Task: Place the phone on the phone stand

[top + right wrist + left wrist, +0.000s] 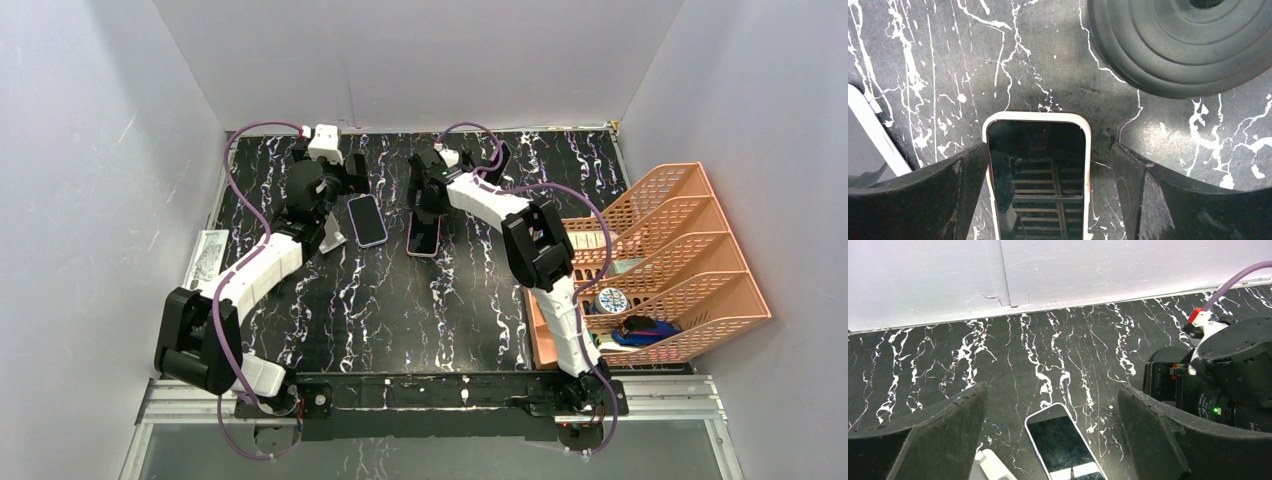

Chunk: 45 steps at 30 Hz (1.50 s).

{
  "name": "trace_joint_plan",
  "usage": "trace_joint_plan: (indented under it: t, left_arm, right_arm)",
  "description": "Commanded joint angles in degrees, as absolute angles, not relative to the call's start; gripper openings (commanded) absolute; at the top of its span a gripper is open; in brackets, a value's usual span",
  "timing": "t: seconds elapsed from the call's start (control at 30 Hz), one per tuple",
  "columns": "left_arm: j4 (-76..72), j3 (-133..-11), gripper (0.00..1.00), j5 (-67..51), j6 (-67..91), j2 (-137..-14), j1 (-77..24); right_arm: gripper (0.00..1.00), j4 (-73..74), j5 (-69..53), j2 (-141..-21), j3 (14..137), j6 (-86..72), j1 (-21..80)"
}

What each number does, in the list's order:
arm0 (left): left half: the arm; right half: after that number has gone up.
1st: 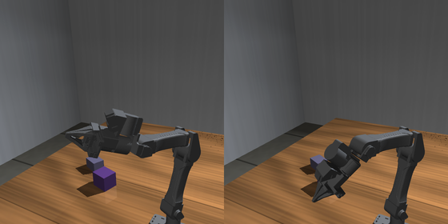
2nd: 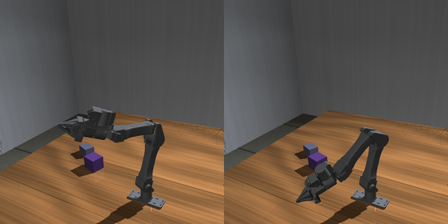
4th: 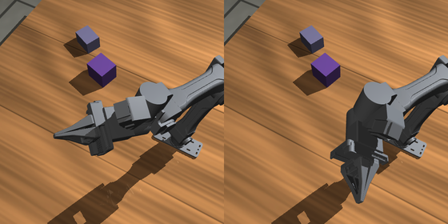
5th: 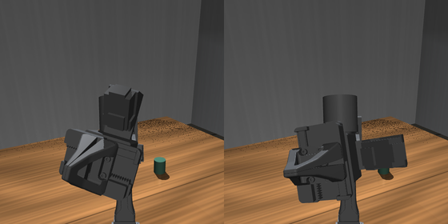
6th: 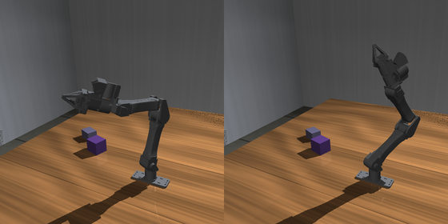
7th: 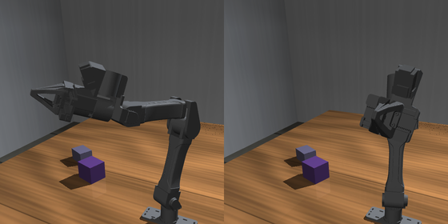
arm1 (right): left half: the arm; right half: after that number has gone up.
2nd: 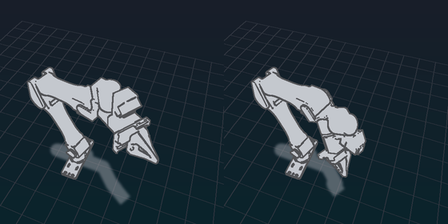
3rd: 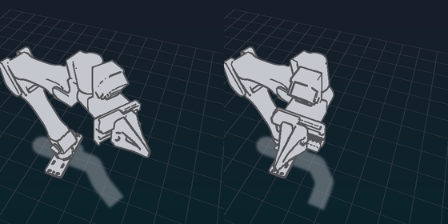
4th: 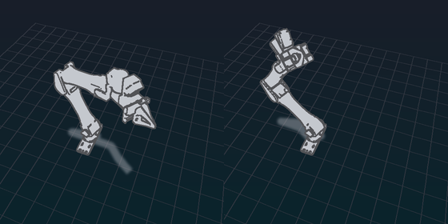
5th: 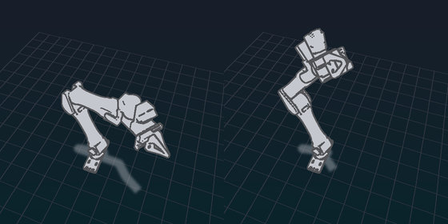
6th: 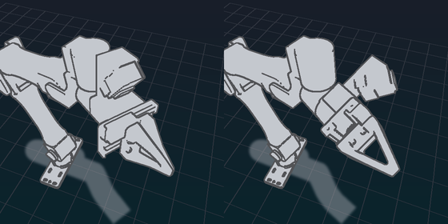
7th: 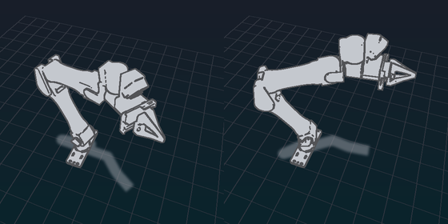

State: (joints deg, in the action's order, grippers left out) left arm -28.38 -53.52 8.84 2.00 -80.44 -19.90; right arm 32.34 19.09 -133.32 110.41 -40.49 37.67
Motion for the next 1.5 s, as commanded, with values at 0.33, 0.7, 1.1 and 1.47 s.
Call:
trace_joint_plan:
  t: [0.33,0.7,1.1,1.47]
  left_arm:
    - [-28.9,-55.4,0.98,9.6,1.0,-77.4,-20.2]
    - [-28.5,-55.5,0.98,9.4,0.5,-77.3,-20.2]
    - [-28.4,-55.4,0.98,9.7,0.3,-77.3,-20.3]
    - [-28.0,-55.5,0.98,10.2,-1.5,-77.5,-20.5]
  right_arm:
    - [0.99,24.2,19.5,-126.6,105.2,-42.8,38.1]
    - [0.99,28.3,19.1,-130.3,109.9,-40.7,38.4]
    - [0.99,34.9,22.4,-134.7,116.3,-37.6,39.8]
    - [0.99,37.1,23.6,-136.1,116.5,-36.4,39.9]
